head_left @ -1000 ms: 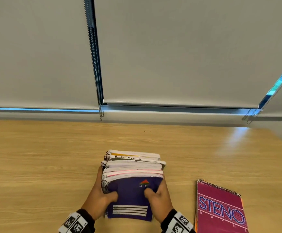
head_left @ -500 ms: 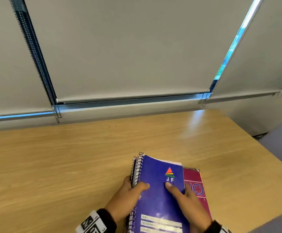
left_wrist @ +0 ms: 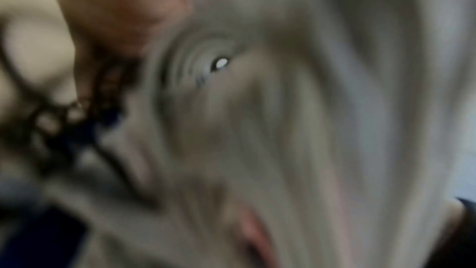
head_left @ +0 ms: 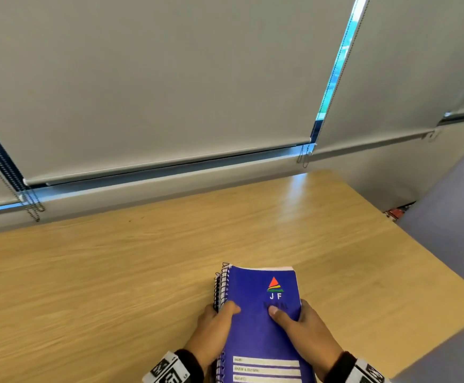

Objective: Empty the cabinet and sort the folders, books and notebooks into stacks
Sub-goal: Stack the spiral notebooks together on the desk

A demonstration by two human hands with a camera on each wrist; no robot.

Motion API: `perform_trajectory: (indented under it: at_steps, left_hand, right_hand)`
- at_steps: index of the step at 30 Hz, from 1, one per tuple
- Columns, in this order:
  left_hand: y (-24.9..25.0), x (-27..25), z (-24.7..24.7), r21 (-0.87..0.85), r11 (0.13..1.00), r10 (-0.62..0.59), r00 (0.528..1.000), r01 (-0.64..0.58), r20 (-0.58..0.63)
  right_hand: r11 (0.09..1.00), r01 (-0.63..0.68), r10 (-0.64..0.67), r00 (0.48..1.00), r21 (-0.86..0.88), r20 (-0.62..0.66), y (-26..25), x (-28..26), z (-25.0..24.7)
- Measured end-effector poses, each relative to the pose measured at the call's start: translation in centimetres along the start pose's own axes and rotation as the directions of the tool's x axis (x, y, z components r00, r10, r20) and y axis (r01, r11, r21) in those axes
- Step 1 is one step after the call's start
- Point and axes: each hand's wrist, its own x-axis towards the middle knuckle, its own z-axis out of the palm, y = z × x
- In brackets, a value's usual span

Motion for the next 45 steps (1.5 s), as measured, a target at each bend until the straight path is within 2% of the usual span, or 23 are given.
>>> perform_trajectory:
  at_steps: [3, 5, 7, 9, 11, 13, 15, 17, 19, 22, 27, 32, 36, 40, 43, 45]
  left_hand:
    - [-0.9, 1.5, 0.9, 0.086, 0.994, -0.06, 0.997, 0.064, -0.058]
    - [-0.5, 1.3, 1.4, 0.184, 0.981, -0.048, 0.992, 0.069, -0.115]
    - [-0.2, 1.1, 1.7, 0.315, 0.946, -0.022, 0.987, 0.072, -0.162]
    - [0.1, 1.0, 1.9, 0.361, 0.93, -0.004, 0.984, 0.069, -0.177]
    - [0.1, 1.1, 2.1, 0.318, 0.947, 0.007, 0.988, 0.043, -0.155]
    - [0.2, 1.4, 2.1, 0.224, 0.974, -0.006, 0.99, 0.038, -0.142]
    - [0.1, 1.8, 1.7, 0.034, 0.998, -0.041, 0.991, 0.045, -0.124]
    - [0.0, 2.1, 1.5, -0.135, 0.989, -0.07, 0.996, 0.062, -0.056]
    - [0.1, 2.3, 1.4, -0.228, 0.969, -0.084, 0.996, 0.091, 0.04]
    - [0.1, 2.1, 1.6, -0.273, 0.957, -0.067, 0.991, 0.095, 0.112]
    - [0.0, 1.4, 2.2, -0.285, 0.959, -0.01, 1.0, 0.007, -0.01]
    - [0.1, 0.4, 2.6, -0.306, 0.948, 0.088, 0.996, -0.084, 0.0]
    - [-0.4, -0.3, 2.4, -0.336, 0.93, 0.147, 0.989, -0.15, -0.037]
    - [-0.9, -2.2, 1.9, -0.445, 0.878, 0.191, 0.981, -0.179, -0.017]
    - [-1.5, -3.7, 0.9, -0.504, 0.84, 0.232, 0.973, -0.2, 0.002]
    - [-1.9, -4.5, 0.1, -0.533, 0.818, 0.257, 0.966, -0.217, 0.001]
  right_hand:
    - [0.999, -0.046, 0.047, 0.998, -0.023, 0.037, 1.0, 1.3, -0.3]
    - [0.998, -0.063, 0.064, 0.997, -0.025, 0.045, 1.4, 1.7, -0.3]
    - [0.998, -0.065, 0.065, 0.998, -0.026, 0.012, 2.2, 2.2, -0.1]
    - [0.99, -0.047, 0.04, 0.998, -0.132, -0.055, 2.9, 2.9, -0.1]
    - [0.971, -0.051, 0.027, 0.994, -0.234, -0.102, 3.8, 3.5, -0.2]
    - [0.988, -0.048, 0.036, 0.996, -0.15, -0.083, 5.3, 4.3, -0.3]
    - [0.995, -0.021, 0.015, 0.998, -0.097, -0.059, 6.4, 4.6, -0.1]
    - [0.999, -0.04, 0.041, 0.998, 0.032, -0.048, 5.7, 4.3, -0.2]
    - [0.99, -0.044, 0.051, 0.998, 0.135, -0.045, 3.8, 3.1, -0.3]
    - [0.977, -0.049, 0.053, 0.999, 0.21, -0.011, 3.2, 2.6, -0.6]
    - [0.954, -0.012, 0.013, 1.0, 0.299, -0.004, 3.6, 2.3, -1.0]
    - [0.93, 0.038, -0.045, 0.999, 0.367, 0.011, 3.7, 1.4, -1.6]
    - [0.881, 0.085, -0.115, 0.993, 0.465, 0.036, 3.6, 0.5, -1.6]
    - [0.858, 0.091, -0.101, 0.995, 0.505, -0.006, 4.2, 0.0, -1.3]
    - [0.822, 0.024, -0.137, 0.978, 0.569, 0.156, 3.9, -1.4, -1.0]
    - [0.839, 0.019, -0.215, 0.93, 0.544, 0.299, 3.2, -3.1, -1.0]
